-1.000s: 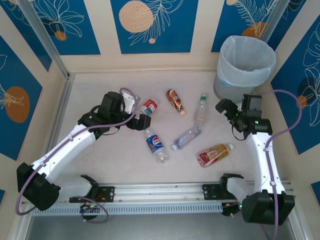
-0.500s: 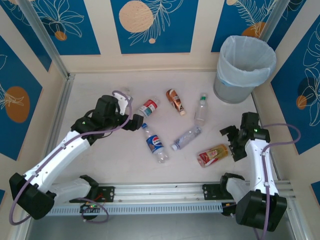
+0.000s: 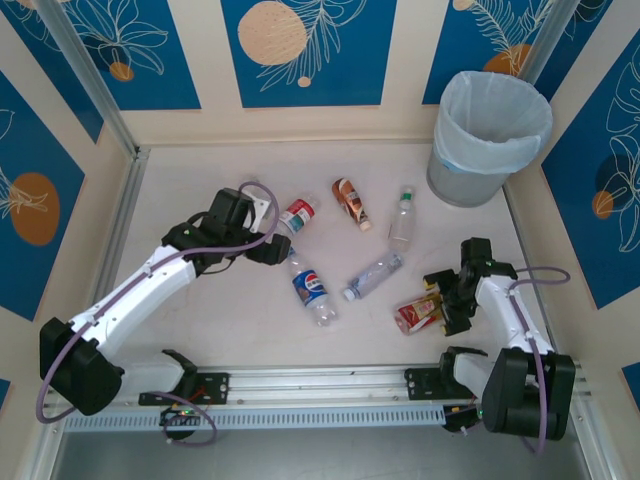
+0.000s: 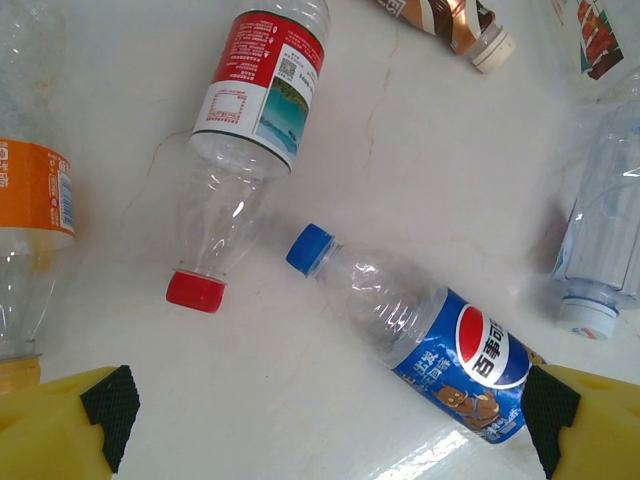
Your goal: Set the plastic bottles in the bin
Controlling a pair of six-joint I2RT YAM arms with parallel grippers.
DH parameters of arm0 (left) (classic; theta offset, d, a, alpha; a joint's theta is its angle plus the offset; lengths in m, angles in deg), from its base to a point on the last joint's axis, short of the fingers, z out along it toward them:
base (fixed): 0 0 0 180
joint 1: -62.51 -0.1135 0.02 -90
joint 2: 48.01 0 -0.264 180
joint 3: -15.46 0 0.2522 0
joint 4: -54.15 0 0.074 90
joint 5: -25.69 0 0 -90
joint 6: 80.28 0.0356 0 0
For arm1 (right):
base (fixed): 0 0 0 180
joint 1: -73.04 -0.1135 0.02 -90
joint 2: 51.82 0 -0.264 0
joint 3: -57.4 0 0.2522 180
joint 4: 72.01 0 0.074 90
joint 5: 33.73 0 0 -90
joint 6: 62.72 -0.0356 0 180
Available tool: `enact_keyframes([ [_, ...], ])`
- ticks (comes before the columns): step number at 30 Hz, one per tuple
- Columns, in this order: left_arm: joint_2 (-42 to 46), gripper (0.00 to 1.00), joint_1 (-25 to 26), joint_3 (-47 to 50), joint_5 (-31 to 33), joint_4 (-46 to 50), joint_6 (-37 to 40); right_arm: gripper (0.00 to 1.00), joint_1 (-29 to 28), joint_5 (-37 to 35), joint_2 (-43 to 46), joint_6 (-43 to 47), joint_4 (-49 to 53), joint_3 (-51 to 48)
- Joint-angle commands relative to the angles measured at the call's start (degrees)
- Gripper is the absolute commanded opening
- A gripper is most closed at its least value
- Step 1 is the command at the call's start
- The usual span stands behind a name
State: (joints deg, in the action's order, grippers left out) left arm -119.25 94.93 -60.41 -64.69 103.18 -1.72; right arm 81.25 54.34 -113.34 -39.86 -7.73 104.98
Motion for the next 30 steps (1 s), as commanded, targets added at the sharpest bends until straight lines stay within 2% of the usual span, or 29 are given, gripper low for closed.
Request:
enact_keyframes([
  [1, 0.32, 0.99, 0.15, -1.54, 0.12, 1.12, 0.11, 0.97, -0.47, -0.33, -1.76, -2.12, -2.04, -0.86],
  [8, -0.36, 0.99, 0.10, -1.54, 0.56, 1.25, 0.38, 0.88, -0.74, 0.28, -4.37, -3.41, -6.77, -3.67],
  [15, -1.68, 0.99, 0.11, -1.94, 0.38, 1.74, 0.52, 0.82, -0.75, -2.17, -7.04, -1.38, -6.22, -2.58],
  [18, -2.14, 0.99, 0.14, -1.99, 0.98, 1.90, 0.70, 0.75, -0.74, -2.74, -7.30, -1.07, -6.44, -2.52],
  [24, -2.74, 0.99, 0.17, -2.42, 1.00, 2.44, 0.71, 0.67, -0.74, -2.90, -7.83, -0.96, -6.09, -2.42],
  [30, -2.83, 0.99, 0.14, -2.46, 1.85, 2.57, 1.02, 0.66, -0.73, -1.41, -7.13, -1.15, -6.31, -2.19],
])
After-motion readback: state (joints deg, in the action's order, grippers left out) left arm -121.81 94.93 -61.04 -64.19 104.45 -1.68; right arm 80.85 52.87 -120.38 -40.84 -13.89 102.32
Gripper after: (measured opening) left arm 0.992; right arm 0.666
